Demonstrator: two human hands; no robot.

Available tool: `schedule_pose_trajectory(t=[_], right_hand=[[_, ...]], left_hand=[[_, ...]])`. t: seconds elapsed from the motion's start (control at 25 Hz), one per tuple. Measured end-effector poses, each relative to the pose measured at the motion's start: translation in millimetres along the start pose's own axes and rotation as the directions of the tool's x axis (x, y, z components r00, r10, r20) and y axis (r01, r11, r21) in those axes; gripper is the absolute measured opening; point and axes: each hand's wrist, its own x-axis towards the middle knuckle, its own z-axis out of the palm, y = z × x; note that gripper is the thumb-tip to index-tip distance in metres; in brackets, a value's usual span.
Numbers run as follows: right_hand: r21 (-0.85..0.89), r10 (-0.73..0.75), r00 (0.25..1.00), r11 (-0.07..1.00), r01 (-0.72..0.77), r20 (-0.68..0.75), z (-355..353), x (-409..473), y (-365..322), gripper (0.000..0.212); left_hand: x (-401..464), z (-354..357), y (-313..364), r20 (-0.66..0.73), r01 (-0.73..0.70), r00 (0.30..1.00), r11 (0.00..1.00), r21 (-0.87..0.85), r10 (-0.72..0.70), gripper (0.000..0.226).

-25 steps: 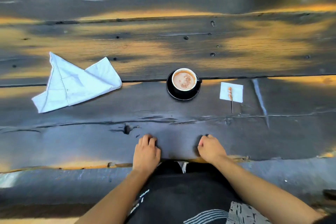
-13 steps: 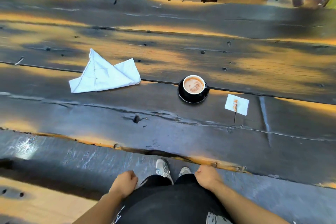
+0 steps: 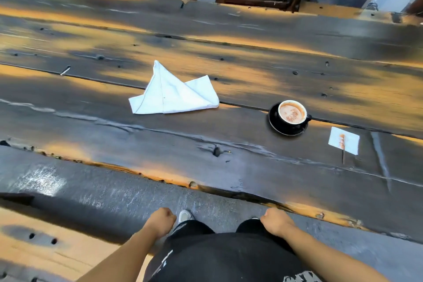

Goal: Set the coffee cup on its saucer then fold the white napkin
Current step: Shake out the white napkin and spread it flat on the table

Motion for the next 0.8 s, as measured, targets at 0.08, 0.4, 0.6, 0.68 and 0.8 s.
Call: schedule_pose_trajectory(t=[0.08,0.4,0.6,0.68,0.8], right_hand=[[0.029,0.028,0.999,0.999,-0.028,-0.018,-1,1,-38,0.035],[0.197,0.050,0.997,0.980,-0.038,-0.060,-10,13,-145,0.024],[0.255,0.009,0.997,0.967,0.011,-0.079,-37,35,-192,0.020],[0.263,-0.015,0.996,0.964,0.037,-0.084,-51,47,-209,0.019],[0.246,-0.071,0.995,0.965,0.087,-0.074,-68,63,-235,0.021]], left_hand=[[15,-31,-16,0.007,-0.021,1.000,1.000,0.011,0.021,0.018],[51,-122,-56,0.069,-0.026,0.997,0.998,0.056,0.022,0.017],[84,-157,-53,0.040,-0.009,0.999,1.000,0.024,0.008,0.016],[92,-171,-46,0.009,-0.017,1.000,1.000,0.006,0.017,0.016],[91,-191,-29,-0.032,-0.011,0.999,0.999,-0.033,0.010,0.019]])
